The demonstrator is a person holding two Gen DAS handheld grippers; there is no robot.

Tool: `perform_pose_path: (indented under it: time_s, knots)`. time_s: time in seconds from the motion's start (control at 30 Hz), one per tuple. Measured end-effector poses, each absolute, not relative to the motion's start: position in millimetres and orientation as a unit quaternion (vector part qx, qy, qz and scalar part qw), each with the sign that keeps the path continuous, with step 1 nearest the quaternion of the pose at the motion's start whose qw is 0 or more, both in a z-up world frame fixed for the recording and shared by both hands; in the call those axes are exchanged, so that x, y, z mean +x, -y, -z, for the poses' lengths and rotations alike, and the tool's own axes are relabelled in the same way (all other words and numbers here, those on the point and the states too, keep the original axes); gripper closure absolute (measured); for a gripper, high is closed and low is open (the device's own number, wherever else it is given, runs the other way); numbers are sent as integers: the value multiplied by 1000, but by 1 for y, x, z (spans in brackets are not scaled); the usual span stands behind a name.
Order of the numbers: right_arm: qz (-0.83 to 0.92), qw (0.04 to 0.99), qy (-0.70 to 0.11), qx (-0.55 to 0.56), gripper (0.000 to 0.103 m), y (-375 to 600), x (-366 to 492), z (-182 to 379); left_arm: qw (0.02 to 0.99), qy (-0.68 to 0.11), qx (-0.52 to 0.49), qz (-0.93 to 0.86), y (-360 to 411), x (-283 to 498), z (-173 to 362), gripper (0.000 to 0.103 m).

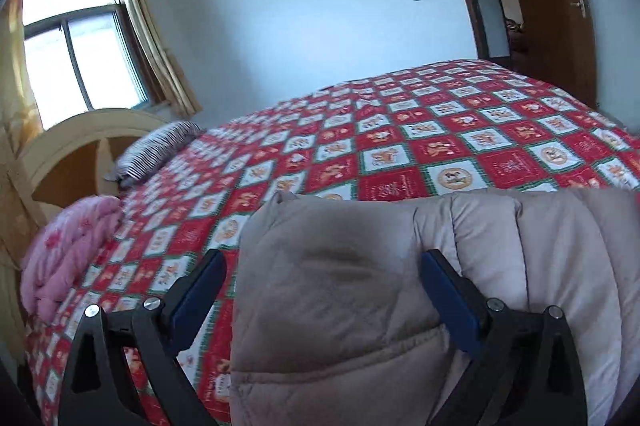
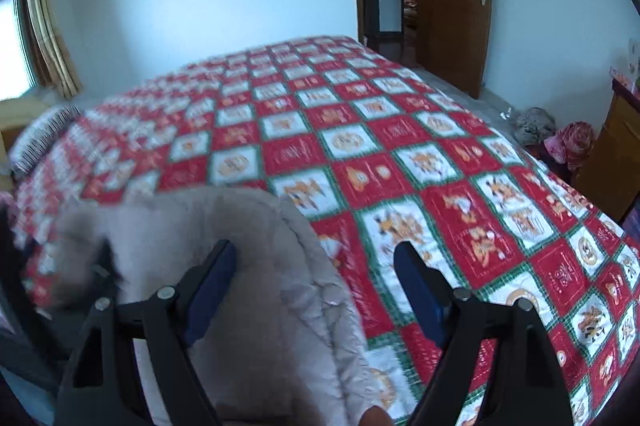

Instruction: Fold large clothes

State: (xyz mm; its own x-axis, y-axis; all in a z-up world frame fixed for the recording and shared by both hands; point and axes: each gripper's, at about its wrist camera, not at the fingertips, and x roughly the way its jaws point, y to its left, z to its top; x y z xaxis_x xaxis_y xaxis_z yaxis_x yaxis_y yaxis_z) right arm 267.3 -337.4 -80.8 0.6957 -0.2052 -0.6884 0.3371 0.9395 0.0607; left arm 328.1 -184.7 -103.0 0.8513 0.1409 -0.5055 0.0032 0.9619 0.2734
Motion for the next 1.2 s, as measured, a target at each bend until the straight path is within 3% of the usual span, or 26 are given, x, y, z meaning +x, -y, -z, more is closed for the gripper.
perform_pose_path:
  time_s: [0.23, 0.4, 0.6, 0.73, 0.9, 1.2]
  knots:
    - [158, 900, -386, 129, 23, 368, 263, 135, 950, -303, 68, -32, 117, 309, 107, 5]
    - [158, 901, -380, 137, 23, 367, 261, 147, 949, -306, 74, -28, 125, 307, 125, 5]
    - [150, 916, -339, 155, 22, 375, 241, 95, 949, -278, 142, -31, 153, 305, 118, 5]
    - [108, 929, -331, 126, 15, 350, 248, 75, 950, -276, 142, -34, 152, 305, 117, 5]
    - [81, 908, -391, 125, 13, 338, 272, 128, 954, -279, 107, -22, 137, 307, 129, 3]
    - [50, 896, -392, 203, 3, 355, 262, 178, 959, -277, 55, -2, 110, 290, 139, 1]
